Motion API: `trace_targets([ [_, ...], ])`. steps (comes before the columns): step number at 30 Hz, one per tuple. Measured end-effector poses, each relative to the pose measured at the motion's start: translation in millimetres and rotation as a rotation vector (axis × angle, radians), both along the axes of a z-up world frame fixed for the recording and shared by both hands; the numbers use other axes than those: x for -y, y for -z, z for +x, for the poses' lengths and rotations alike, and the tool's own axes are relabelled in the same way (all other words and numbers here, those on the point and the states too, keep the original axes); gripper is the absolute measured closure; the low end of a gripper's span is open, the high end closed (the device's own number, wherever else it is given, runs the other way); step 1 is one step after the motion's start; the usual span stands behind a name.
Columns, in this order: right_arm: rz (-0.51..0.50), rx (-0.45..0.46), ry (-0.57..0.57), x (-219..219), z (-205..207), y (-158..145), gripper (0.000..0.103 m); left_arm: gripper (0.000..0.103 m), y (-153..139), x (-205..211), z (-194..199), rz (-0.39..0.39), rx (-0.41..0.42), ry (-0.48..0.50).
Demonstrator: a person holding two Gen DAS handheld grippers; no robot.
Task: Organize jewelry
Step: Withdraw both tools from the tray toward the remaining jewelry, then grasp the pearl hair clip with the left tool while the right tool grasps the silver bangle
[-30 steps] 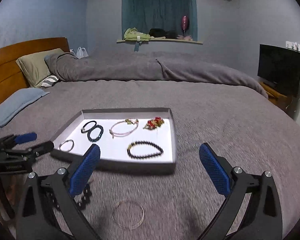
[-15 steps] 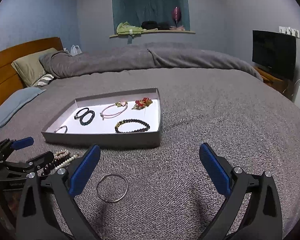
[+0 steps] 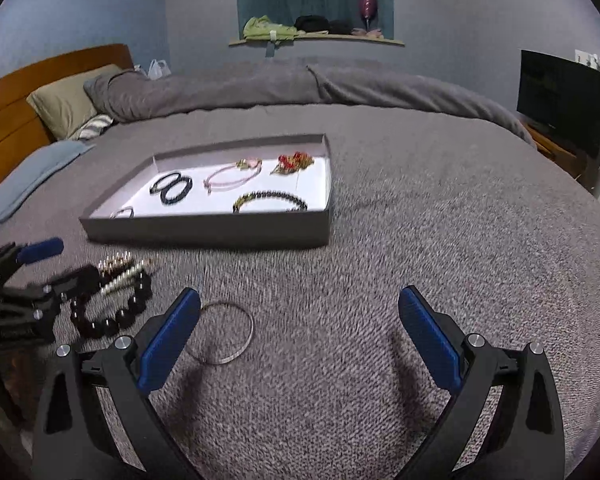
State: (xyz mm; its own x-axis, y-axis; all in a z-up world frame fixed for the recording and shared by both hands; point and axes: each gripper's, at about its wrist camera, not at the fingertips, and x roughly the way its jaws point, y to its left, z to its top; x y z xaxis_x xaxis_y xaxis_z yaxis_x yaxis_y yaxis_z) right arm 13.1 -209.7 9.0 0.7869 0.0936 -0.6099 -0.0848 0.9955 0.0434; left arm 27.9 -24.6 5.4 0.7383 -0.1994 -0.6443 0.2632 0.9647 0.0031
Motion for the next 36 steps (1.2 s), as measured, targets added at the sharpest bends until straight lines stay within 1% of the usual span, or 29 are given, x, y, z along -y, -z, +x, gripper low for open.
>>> trace_targets([
  [4, 0.010, -0.025, -0.032, -1, -2, 5, 0.005, 0.009, 3, -1, -4, 0.017, 0.009, 0.045],
  [7, 0.005, -0.028, -0.045, -3, -1, 6, 0.005, 0.009, 4, -2, -2, 0.019, 0.008, 0.071],
  [12, 0.028, -0.051, -0.075, -8, 5, 9, 0.005, 0.011, 6, -4, 4, 0.000, -0.015, 0.110],
  [13, 0.031, -0.055, -0.091, -11, 6, 10, 0.006, 0.011, 7, -4, 5, -0.002, -0.018, 0.116],
  [15, 0.018, -0.062, -0.111, -16, 6, 11, 0.016, 0.013, 7, -3, 7, -0.012, -0.027, 0.130],
  [16, 0.008, -0.067, -0.116, -19, 7, 12, 0.022, 0.015, 7, -3, 9, -0.021, -0.031, 0.140],
  [17, 0.003, -0.075, -0.123, -21, 8, 13, 0.024, 0.020, 7, -3, 10, -0.024, -0.034, 0.146],
  [19, 0.012, -0.087, -0.129, -22, 9, 15, 0.024, 0.025, 7, -2, 16, -0.030, -0.051, 0.160],
  [20, 0.016, -0.090, -0.130, -22, 9, 16, 0.024, 0.029, 8, -2, 22, -0.046, -0.077, 0.170],
  [21, 0.018, -0.092, -0.132, -22, 10, 16, 0.024, 0.031, 9, -3, 26, -0.061, -0.096, 0.176],
  [23, 0.015, -0.095, -0.137, -23, 10, 16, 0.024, 0.032, 12, -5, 34, -0.102, -0.143, 0.181],
  [26, 0.012, -0.095, -0.142, -23, 10, 17, 0.024, 0.032, 14, -13, 42, -0.183, -0.180, 0.170],
  [27, 0.014, -0.096, -0.142, -23, 10, 17, 0.024, 0.032, 14, -14, 44, -0.195, -0.186, 0.168],
  [30, 0.022, -0.101, -0.143, -22, 11, 17, 0.024, 0.035, 16, -12, 49, -0.197, -0.198, 0.165],
  [31, 0.024, -0.103, -0.144, -22, 11, 17, 0.024, 0.038, 17, -11, 50, -0.195, -0.199, 0.167],
  [32, 0.022, -0.104, -0.146, -22, 12, 17, 0.024, 0.044, 16, -10, 51, -0.196, -0.201, 0.168],
  [36, 0.017, -0.107, -0.151, -23, 12, 17, 0.024, 0.051, 20, -8, 50, -0.195, -0.212, 0.178],
])
